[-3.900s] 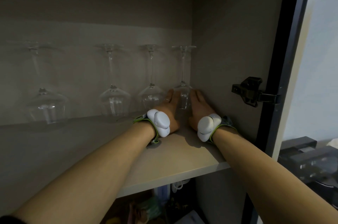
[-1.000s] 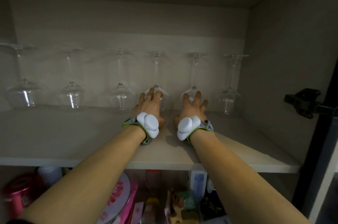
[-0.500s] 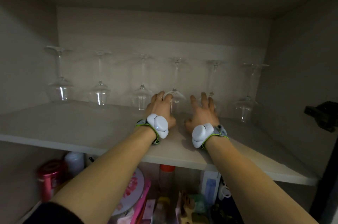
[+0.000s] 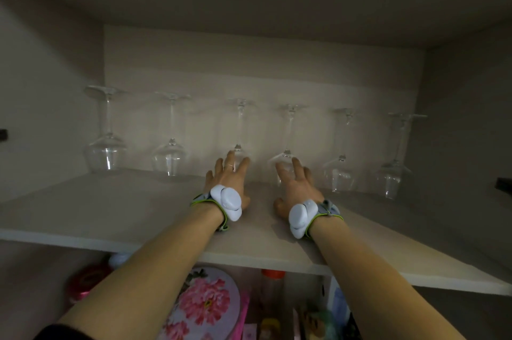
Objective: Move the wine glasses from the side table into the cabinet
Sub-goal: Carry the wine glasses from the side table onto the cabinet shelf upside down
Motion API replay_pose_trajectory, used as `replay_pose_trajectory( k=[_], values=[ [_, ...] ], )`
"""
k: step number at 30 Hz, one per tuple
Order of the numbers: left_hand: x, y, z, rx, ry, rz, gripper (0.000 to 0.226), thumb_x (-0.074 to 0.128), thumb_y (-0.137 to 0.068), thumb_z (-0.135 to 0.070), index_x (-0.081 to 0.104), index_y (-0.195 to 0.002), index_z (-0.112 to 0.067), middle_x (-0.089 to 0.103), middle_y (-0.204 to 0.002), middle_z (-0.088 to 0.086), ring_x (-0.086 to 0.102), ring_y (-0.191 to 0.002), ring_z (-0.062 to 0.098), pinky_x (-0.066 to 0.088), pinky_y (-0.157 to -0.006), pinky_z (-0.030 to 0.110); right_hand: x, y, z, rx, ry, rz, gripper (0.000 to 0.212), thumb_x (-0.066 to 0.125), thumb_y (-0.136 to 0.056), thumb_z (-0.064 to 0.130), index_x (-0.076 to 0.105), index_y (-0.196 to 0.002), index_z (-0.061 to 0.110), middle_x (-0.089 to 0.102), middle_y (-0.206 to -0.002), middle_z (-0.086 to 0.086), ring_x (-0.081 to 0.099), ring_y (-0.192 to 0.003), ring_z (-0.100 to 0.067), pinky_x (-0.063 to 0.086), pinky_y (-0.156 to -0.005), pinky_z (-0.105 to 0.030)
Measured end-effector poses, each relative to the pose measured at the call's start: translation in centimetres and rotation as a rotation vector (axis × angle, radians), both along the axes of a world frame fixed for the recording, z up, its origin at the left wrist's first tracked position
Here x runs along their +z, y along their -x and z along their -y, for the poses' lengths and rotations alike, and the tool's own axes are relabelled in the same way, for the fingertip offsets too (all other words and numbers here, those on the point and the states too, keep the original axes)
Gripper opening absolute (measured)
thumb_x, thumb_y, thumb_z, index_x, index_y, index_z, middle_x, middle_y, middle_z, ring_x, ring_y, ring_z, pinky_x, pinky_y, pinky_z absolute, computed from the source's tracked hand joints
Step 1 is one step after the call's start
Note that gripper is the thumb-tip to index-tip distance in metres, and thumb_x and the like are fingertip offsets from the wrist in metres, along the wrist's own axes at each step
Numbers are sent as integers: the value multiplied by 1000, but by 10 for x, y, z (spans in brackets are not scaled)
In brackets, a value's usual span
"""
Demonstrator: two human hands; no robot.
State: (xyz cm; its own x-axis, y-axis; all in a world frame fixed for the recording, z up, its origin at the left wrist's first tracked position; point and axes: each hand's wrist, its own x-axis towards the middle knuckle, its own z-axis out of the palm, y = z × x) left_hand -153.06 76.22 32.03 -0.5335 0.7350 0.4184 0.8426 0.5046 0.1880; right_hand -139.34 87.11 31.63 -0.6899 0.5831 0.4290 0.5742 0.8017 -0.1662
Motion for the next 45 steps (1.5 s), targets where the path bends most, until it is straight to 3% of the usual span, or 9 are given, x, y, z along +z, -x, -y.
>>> replay_pose_trajectory(
  k=[5, 10, 26, 31, 34, 45],
  values=[
    [-3, 21, 6, -49, -45, 8, 81, 61, -76, -20, 22, -146, -33, 1, -162, 5, 16, -144, 35, 29, -112, 48, -2, 18, 9, -66, -5, 15, 86, 62, -80, 25, 13, -151, 32, -9, -161, -5, -2, -146, -39, 42, -102, -47],
    [-4, 35, 15, -101, -89, 14, 77, 60, -73, -16, 28, -142, -32, 5, -160, 5, 20, -142, 36, 37, -106, 43, -5, 34, 16, -108, 2, -16, 87, 63, -77, 25, 17, -150, 30, -7, -160, -7, 1, -144, -42, 45, -95, -46],
    [-5, 36, 20, -157, -136, 76, 78, 58, -76, -11, 26, -144, -29, -1, -160, 10, 15, -144, 34, 33, -108, 39, -4, 35, 21, -118, 31, -30, 89, 63, -79, 24, 12, -152, 29, -9, -161, -9, -2, -145, -44, 38, -105, -49],
    [-1, 34, 32, -113, -123, 92, 91, 60, -78, -13, 9, -152, -24, -5, -161, 14, 8, -147, 34, 28, -113, 41, -4, 37, 30, -129, -69, -32, 87, 61, -81, 26, 11, -153, 25, -7, -161, -12, -3, -146, -44, 21, -115, -49],
    [0, 45, 47, -39, -113, 40, 89, 63, -78, -15, 14, -152, -21, 0, -160, 15, 13, -145, 34, 30, -111, 41, -1, 45, 40, -54, -146, -16, 83, 58, -84, 28, 11, -153, 26, -4, -161, -11, -2, -147, -39, 19, -117, -48],
    [0, 97, 78, 128, -47, 42, 84, 65, -79, -23, 19, -150, -20, -6, -161, 9, -1, -147, 38, 18, -115, 50, 0, 98, 77, 80, -136, 54, 79, 56, -88, 31, 12, -153, 27, -3, -162, -6, 4, -147, -35, 30, -111, -45]
  ],
)
